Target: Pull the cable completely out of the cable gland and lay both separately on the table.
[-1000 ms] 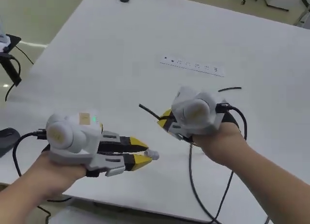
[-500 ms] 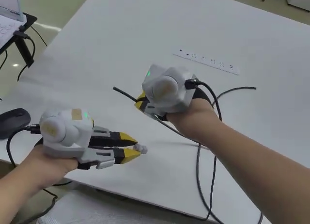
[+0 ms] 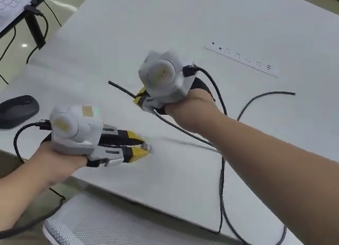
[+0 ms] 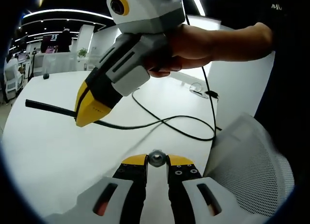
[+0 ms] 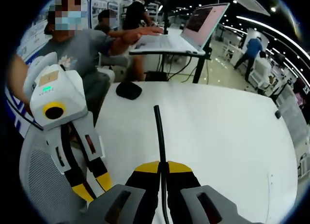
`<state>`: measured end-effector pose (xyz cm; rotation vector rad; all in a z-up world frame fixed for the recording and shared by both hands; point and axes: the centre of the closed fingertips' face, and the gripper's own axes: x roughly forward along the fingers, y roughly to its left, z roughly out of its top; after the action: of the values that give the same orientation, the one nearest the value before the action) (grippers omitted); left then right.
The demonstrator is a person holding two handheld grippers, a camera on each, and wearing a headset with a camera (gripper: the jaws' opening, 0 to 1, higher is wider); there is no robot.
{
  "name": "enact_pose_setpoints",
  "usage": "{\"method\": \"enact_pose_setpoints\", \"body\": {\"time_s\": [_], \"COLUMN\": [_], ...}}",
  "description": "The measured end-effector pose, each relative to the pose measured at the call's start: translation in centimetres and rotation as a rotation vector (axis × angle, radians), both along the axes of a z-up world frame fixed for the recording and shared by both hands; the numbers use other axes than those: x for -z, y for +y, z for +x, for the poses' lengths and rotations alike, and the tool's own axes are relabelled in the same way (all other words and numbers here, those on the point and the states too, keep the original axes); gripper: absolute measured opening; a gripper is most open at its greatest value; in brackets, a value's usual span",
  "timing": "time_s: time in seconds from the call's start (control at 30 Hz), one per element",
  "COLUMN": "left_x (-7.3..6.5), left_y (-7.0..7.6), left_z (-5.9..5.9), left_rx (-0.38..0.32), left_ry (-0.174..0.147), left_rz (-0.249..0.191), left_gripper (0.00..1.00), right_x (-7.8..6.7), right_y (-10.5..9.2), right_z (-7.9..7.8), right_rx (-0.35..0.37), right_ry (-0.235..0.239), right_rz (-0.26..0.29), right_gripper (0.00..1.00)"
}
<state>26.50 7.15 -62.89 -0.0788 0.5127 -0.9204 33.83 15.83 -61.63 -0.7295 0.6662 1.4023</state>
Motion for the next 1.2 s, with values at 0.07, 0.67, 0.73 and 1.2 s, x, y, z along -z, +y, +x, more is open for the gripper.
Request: {"method": "enact_pose_setpoints", "body": {"time_s": [0.07,0.67,0.73,1.2], "left_x": [0.8,5.5,5.6,6.3], "left_y": [0.4,2.5,2.5,2.8], "left_z": [0.2,0.8,0.8,1.3], "left_rx": [-0.018,-0.093,-0.095,-0.087], "left_ry": [0.013,0.055,0.055,0.041], "left_rz": [0.004,0.08,0.081,0.177], "left_gripper": [0.16,0.16,0.16,0.16], "right_x": [1.2,7.3,7.5,8.9], "right_y": [0.1,1.4,1.4,1.5], "right_z": [0.1,-0.2,-0.2,-0.6], "right_rx": [-0.013,-0.079,-0.073,-0.107], "right_ry": [-0.002,0.027,0.033,0.008], "right_rz": [-0.029,-0.131,-0.133,-0.143], "right_gripper": [0.0,0.0,0.0,0.0]}}
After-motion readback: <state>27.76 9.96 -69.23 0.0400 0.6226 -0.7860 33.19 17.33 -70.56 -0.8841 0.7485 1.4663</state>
